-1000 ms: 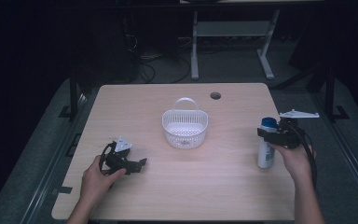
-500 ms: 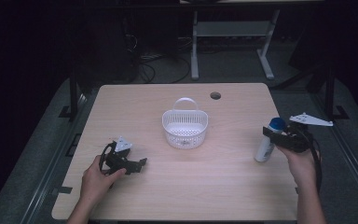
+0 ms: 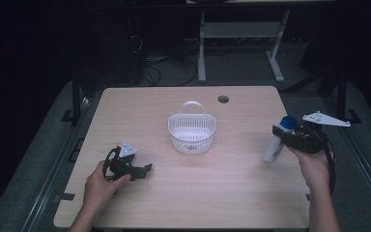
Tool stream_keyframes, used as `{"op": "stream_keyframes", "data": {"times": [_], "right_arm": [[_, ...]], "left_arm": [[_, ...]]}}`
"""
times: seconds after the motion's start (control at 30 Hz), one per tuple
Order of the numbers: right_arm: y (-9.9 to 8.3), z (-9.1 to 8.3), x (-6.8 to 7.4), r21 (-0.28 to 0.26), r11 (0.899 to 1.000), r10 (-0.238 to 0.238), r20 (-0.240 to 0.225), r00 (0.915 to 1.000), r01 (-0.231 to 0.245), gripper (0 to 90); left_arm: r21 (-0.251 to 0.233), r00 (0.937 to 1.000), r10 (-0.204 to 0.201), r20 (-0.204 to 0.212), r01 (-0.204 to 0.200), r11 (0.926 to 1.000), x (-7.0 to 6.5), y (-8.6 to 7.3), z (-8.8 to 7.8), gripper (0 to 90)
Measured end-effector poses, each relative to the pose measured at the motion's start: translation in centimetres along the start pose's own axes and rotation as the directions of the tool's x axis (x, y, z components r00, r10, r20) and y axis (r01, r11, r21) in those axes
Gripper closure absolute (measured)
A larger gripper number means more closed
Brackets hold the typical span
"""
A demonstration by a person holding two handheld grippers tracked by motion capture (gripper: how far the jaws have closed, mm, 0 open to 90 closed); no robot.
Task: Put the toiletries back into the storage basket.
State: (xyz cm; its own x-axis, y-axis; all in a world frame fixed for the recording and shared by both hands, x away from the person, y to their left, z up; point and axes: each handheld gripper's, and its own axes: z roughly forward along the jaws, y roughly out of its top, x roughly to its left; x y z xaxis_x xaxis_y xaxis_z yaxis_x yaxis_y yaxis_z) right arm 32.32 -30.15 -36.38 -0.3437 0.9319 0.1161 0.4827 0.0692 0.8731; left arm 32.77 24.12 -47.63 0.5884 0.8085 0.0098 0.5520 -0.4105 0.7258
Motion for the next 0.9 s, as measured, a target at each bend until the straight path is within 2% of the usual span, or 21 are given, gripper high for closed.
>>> {"op": "stream_keyframes", "data": {"times": [0.53,0.9], "right_arm": [[2.2,0.4,1.3,-0.002,0.999,-0.039,-0.031,0.9988,0.039,36.0],[4.4,1.2,3.2,-0.008,0.996,-0.085,-0.058,0.9947,0.085,36.0]], "left_arm": [[0.005,1.0,0.003,0.003,-0.003,1.0,0.0,0.0,0.0,12.6],[0.004,1.0,0.003,0.001,-0.003,1.0,0.0,0.0,0.0,12.7]]}}
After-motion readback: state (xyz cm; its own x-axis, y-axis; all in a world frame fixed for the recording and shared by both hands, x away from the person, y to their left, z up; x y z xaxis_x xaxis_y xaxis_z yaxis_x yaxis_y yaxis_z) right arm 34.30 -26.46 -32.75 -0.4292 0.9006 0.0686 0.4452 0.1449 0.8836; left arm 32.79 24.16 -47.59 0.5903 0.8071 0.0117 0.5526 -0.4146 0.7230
